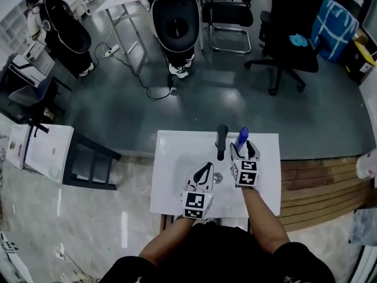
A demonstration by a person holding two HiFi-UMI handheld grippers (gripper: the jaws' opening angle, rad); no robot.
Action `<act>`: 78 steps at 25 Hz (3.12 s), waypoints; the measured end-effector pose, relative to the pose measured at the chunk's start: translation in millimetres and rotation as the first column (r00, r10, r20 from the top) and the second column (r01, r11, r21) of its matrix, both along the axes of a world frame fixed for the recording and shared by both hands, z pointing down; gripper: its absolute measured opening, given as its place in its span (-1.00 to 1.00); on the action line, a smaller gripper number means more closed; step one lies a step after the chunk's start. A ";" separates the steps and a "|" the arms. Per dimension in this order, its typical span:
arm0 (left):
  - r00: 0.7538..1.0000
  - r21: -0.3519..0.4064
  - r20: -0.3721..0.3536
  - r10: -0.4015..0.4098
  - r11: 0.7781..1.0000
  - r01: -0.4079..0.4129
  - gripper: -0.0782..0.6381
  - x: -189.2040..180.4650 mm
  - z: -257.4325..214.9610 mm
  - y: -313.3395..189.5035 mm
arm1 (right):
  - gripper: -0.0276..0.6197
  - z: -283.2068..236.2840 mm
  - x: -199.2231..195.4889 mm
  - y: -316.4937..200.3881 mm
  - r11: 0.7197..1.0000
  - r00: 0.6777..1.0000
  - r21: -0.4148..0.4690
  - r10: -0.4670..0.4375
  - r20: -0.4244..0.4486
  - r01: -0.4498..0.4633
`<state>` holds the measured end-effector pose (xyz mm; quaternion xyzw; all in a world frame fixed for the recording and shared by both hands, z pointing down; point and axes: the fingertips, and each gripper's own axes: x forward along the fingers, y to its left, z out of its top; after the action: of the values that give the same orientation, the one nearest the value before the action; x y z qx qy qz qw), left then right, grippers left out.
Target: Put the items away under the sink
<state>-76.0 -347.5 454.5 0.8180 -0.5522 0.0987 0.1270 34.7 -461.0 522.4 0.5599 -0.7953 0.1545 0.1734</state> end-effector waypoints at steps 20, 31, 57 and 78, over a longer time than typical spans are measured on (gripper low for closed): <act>0.999 -0.003 0.018 -0.030 1.000 0.030 -0.72 -7.1 -4.0 36.6 | -0.42 -49.2 17.4 23.6 0.990 1.000 0.141 0.007 0.006 -0.008; 0.999 0.045 0.013 -0.053 0.998 0.052 -0.72 15.8 -25.4 111.7 | -0.42 -120.4 45.8 148.9 0.955 0.989 0.267 -0.142 0.038 0.127; 0.994 0.087 0.029 -0.108 0.991 0.105 -0.72 18.3 -63.8 335.8 | -0.42 -138.5 54.9 391.5 0.932 0.974 0.296 -0.226 0.030 0.208; 0.999 0.040 0.006 -0.046 0.998 0.046 -0.72 -75.5 -22.1 332.1 | -0.42 -89.1 -29.7 416.7 0.951 0.991 0.287 -0.131 0.024 0.119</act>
<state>-151.5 -15.4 432.5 0.8072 -0.5732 0.0873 0.1110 5.0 -44.3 433.3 0.5241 -0.8467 0.0391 0.0835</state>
